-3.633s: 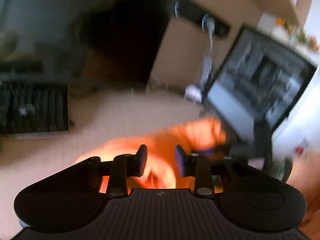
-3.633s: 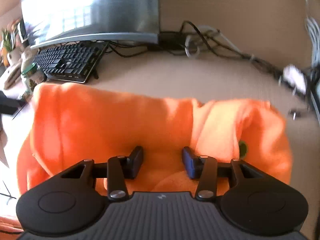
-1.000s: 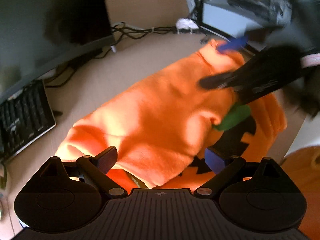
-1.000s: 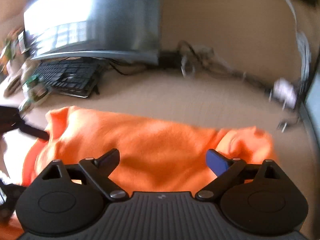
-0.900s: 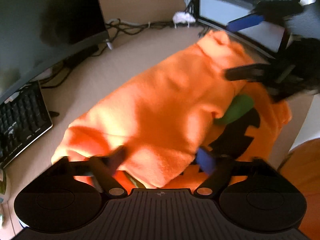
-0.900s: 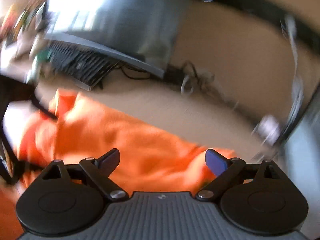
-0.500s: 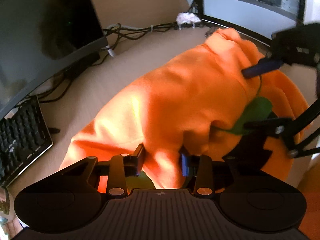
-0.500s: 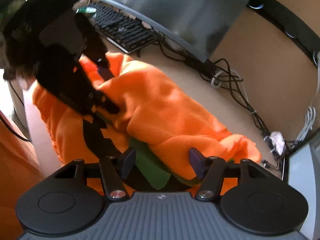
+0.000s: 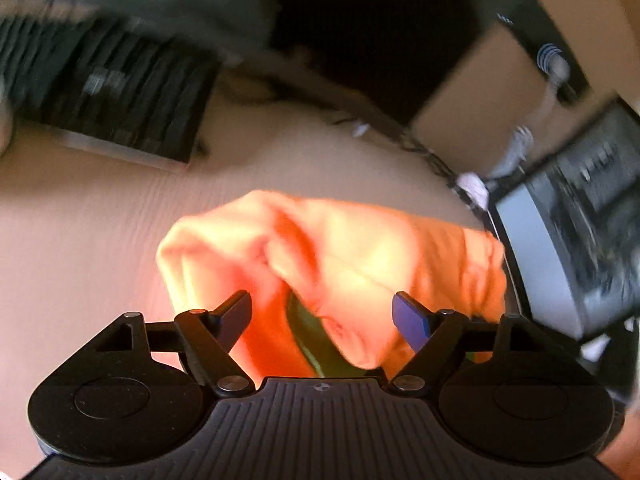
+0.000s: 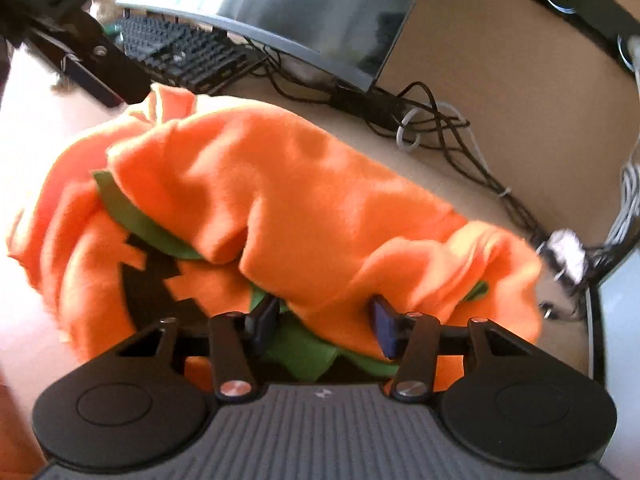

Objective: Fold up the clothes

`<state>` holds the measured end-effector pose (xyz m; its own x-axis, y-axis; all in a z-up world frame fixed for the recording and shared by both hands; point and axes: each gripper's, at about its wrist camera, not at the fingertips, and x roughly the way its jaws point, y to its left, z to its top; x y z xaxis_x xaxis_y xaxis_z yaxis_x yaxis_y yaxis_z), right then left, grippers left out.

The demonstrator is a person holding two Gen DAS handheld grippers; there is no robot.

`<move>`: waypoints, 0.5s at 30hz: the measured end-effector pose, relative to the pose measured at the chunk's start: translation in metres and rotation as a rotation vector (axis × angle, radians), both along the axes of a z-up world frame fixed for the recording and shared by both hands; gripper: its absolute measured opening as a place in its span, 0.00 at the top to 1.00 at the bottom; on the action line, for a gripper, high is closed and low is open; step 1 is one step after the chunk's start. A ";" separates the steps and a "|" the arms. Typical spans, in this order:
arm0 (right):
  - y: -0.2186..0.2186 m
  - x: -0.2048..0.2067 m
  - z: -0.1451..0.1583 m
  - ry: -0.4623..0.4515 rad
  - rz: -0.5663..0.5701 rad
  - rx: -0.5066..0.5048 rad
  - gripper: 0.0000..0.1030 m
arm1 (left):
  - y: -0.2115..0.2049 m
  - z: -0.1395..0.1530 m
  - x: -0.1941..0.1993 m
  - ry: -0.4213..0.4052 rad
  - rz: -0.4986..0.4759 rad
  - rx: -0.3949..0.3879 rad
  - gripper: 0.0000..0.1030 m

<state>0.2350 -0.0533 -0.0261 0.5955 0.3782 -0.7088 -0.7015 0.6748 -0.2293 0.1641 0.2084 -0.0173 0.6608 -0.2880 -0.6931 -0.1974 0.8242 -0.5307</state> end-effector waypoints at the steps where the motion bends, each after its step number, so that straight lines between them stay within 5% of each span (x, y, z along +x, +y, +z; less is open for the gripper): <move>1: -0.008 0.001 0.008 0.036 -0.020 0.045 0.53 | 0.002 -0.004 0.002 0.010 0.014 -0.020 0.20; 7: -0.069 0.036 0.060 0.277 -0.225 0.426 0.44 | -0.004 -0.016 0.019 -0.010 0.006 -0.152 0.19; 12: -0.079 0.084 0.043 0.405 -0.384 0.571 0.44 | -0.009 -0.031 0.040 0.029 0.044 -0.218 0.22; 15: -0.065 0.110 0.019 0.506 -0.390 0.596 0.47 | -0.014 -0.030 0.055 0.005 0.015 -0.205 0.43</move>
<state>0.3452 -0.1188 -0.0073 0.4271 0.6044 -0.6725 -0.3173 0.7967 0.5144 0.2186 0.1942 -0.0472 0.6626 -0.4141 -0.6241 -0.2116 0.6958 -0.6863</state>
